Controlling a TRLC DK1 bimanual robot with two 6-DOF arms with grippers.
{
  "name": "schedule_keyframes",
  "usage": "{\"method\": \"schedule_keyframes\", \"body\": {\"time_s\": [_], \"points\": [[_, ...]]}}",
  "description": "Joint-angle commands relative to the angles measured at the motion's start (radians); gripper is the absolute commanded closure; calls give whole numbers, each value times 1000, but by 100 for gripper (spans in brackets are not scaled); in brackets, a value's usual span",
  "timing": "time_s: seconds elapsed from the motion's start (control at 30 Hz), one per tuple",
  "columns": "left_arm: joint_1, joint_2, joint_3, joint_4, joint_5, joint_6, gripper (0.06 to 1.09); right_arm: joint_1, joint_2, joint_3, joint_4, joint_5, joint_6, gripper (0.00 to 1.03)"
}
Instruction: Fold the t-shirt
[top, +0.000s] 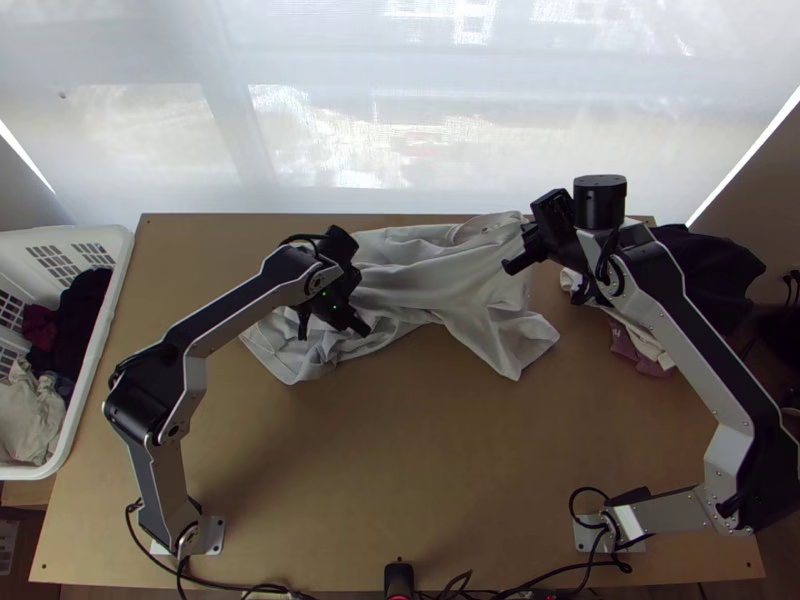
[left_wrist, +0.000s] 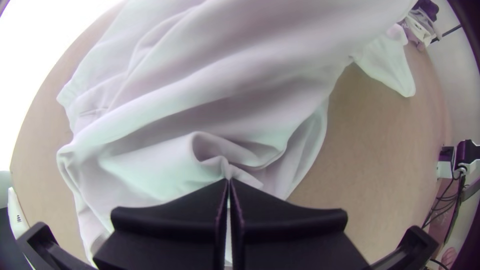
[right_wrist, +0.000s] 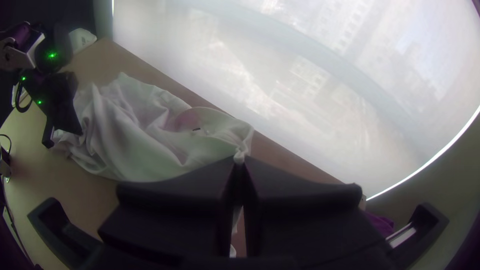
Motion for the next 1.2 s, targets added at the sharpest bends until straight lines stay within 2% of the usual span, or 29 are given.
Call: {"method": "schedule_keyframes", "body": {"time_s": [0.0, 0.47, 0.67, 1.17], "points": [[24, -39, -6, 2, 0, 8, 105, -1, -6, -3, 1, 0, 0, 100], [91, -331, 4, 0, -30, 57, 105, -32, -42, 31, -1, 0, 7, 100], [135, -447, 25, 3, -80, 83, 105, -55, -80, 80, -16, 0, -14, 100], [332, -670, 77, 156, -105, 89, 105, -110, -227, 190, -93, 40, -26, 100]]}}
